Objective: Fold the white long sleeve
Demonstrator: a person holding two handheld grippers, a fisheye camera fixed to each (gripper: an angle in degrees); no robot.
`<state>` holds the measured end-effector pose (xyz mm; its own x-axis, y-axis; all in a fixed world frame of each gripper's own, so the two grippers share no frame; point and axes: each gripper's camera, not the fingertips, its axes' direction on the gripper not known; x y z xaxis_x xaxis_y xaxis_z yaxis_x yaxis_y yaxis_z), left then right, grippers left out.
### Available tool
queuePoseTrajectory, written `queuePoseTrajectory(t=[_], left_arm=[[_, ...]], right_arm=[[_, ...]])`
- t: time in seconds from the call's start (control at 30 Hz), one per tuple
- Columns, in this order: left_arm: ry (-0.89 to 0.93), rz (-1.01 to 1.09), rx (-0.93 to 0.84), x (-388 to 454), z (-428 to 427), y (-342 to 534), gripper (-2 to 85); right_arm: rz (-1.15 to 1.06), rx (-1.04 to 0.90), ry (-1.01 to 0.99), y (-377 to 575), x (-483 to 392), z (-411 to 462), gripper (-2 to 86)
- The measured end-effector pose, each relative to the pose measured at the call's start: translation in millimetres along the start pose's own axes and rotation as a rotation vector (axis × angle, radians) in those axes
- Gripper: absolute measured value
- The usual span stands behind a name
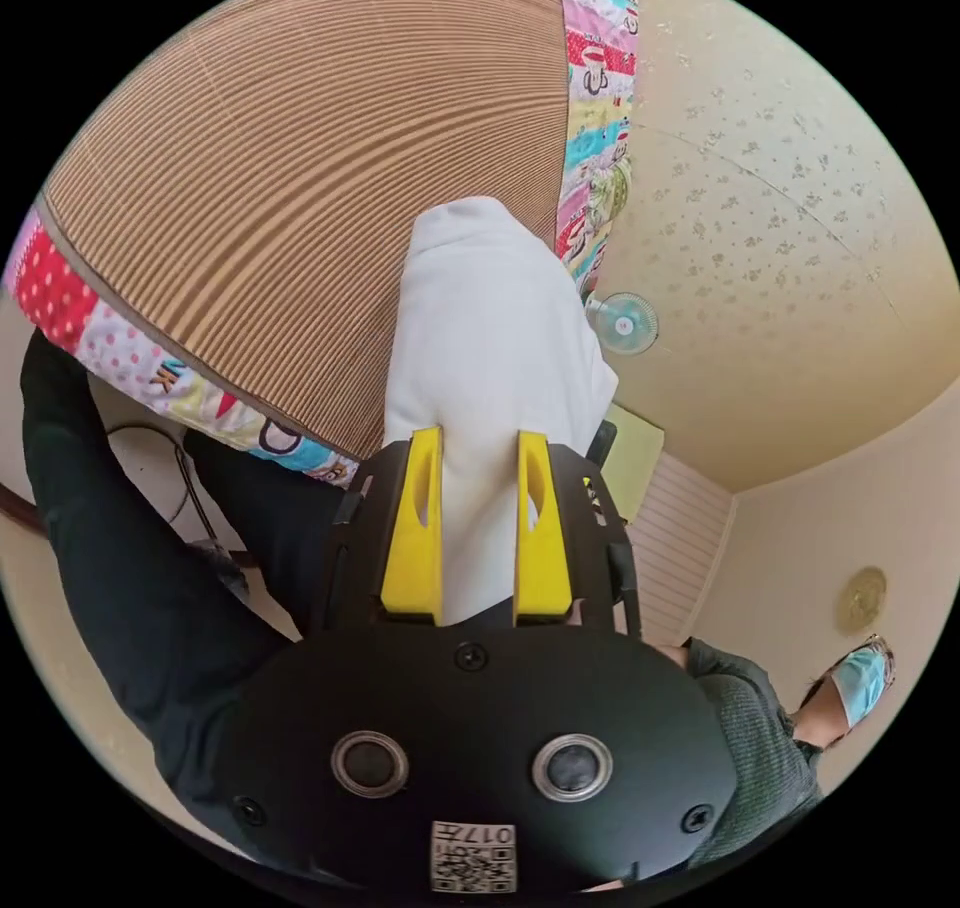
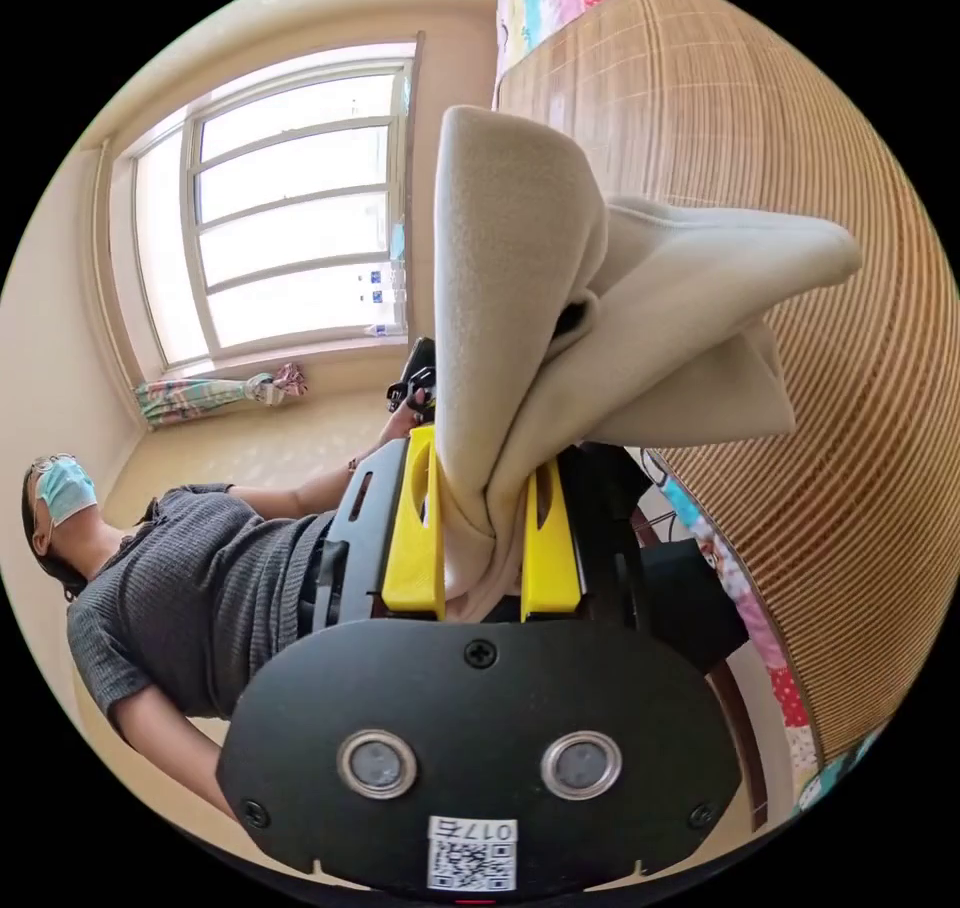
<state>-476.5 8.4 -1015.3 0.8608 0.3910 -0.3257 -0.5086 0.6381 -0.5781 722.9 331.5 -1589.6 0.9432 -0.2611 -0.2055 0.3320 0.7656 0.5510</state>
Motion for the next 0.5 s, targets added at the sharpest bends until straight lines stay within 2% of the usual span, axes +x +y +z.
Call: queuePoseTrajectory(t=[0.17, 0.3, 0.43, 0.5], left_arm=[[0.025, 0.094, 0.090, -11.7, -152.8, -33.5, 11.2], [0.001, 0.122, 0.260, -19.5, -318.6, -45.4, 10.9], [-0.098, 0.241, 0.425, 7.2, -463.7, -67.1, 10.1], [-0.159, 0.302, 0.460, 20.2, -507.6, -84.1, 10.1]], right_arm=[[-0.041, -0.010, 0.055, -101.8, -71.2, 109.5, 12.1], [-0.068, 0.030, 0.030, -173.8, -110.8, 212.2, 12.0], [-0.150, 0.101, -0.013, -260.8, -165.2, 325.8, 12.0], [-0.180, 0.132, -0.027, -298.1, -183.8, 363.0, 12.0]])
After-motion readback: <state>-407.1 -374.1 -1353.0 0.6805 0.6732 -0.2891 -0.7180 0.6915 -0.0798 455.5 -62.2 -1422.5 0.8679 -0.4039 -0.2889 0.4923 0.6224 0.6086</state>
